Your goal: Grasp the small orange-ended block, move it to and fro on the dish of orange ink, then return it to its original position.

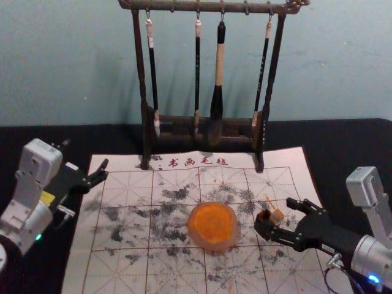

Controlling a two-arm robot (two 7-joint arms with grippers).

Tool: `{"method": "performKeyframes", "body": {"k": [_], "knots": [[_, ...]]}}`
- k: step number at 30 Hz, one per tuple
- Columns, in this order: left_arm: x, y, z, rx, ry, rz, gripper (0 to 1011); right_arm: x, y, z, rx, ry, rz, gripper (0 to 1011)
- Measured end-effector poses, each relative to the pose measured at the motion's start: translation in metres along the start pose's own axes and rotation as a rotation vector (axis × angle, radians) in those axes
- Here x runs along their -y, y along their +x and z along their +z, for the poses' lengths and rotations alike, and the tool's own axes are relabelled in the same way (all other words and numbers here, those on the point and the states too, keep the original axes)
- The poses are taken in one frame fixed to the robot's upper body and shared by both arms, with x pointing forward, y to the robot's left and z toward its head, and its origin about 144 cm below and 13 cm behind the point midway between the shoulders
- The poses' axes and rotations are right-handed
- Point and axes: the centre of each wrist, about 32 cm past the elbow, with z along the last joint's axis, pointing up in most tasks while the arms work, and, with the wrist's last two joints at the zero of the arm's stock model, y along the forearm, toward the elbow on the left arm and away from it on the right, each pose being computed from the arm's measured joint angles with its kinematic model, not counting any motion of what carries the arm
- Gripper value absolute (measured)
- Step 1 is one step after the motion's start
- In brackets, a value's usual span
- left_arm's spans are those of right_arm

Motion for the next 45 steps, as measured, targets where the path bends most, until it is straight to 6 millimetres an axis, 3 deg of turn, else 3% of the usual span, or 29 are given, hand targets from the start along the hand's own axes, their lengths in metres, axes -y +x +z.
{"method": "performKeyframes", "body": {"k": [9,13,19,20,26,45], "knots": [[0.0,0.0,0.0,0.0,0.0,0.0,1001,0.0,0.0,0.0,0.0,0.001,0.0,650],[0.0,0.0,0.0,0.0,0.0,0.0,1001,0.0,0.0,0.0,0.0,0.001,0.0,486],[0.0,0.0,0.0,0.0,0.0,0.0,1001,0.0,0.0,0.0,0.0,0.001,0.0,330],[0.0,0.0,0.0,0.0,0.0,0.0,1001,0.0,0.0,0.0,0.0,0.001,0.0,256],[0.0,0.0,0.0,0.0,0.0,0.0,1001,0.0,0.0,0.0,0.0,0.001,0.0,97],[0.0,0.0,0.0,0.0,0.0,0.0,1001,0.0,0.0,0.0,0.0,0.001,0.0,82]]}}
